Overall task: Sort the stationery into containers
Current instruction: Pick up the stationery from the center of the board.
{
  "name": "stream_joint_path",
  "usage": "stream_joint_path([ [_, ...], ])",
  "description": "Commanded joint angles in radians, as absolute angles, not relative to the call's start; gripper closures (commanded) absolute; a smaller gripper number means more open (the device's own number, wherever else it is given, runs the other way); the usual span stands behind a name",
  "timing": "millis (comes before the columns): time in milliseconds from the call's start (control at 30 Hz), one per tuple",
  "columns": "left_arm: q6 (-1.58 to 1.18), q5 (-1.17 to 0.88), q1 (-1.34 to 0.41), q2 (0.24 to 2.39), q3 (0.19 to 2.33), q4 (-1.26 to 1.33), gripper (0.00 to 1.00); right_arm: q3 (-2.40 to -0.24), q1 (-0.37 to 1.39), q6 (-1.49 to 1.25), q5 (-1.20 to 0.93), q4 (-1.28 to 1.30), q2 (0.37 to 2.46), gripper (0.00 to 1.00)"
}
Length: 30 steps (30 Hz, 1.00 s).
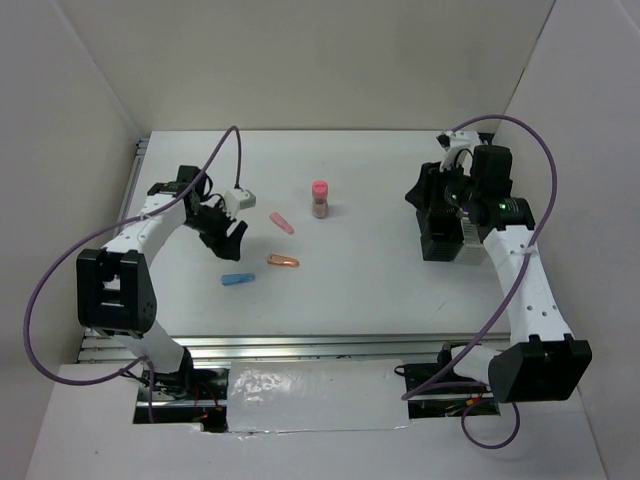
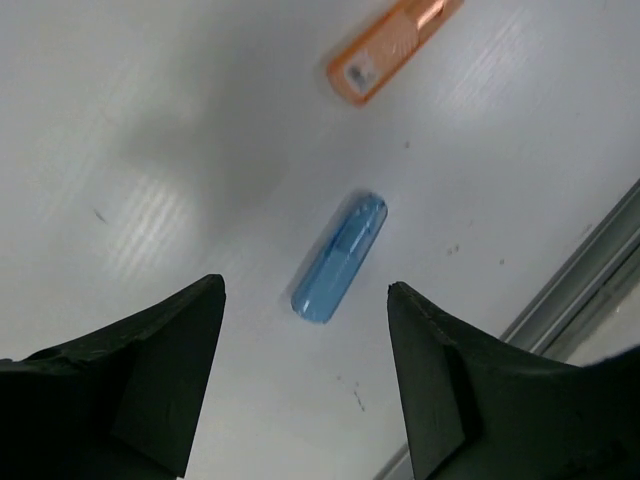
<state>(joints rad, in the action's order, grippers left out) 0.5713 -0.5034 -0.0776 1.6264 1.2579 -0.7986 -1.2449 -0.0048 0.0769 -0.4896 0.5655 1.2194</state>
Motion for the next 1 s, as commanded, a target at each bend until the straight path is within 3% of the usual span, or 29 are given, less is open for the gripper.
stream_joint_path([
  [0, 0.781, -0.489, -0.055, 1.632, 1.215, -0.950, 0.22, -1.227, 0.025, 0.127, -0.523, 0.612, 1.169, 0.48],
  [300, 0.808, -0.417, -0.074, 1.611, 1.040, -0.818, 0.19, -1.308, 0.021, 0.184, -0.523, 0.692, 1.166, 0.46],
  [800, 0.821, -0.363, -0.092, 1.612, 0.911, -0.558, 0.25, -1.295, 0.032, 0.198, -0.525, 0.710, 1.134, 0.47],
  [900, 0.828, -0.380, -0.098, 1.595, 0.894, -0.538, 0.31, -1.295, 0.034, 0.204, -0.529, 0.719, 1.129, 0.46],
  [967, 0.842, -0.396, -0.101, 1.594, 0.893, -0.554, 0.40, -1.292, 0.035, 0.204, -0.531, 0.719, 1.126, 0.47],
])
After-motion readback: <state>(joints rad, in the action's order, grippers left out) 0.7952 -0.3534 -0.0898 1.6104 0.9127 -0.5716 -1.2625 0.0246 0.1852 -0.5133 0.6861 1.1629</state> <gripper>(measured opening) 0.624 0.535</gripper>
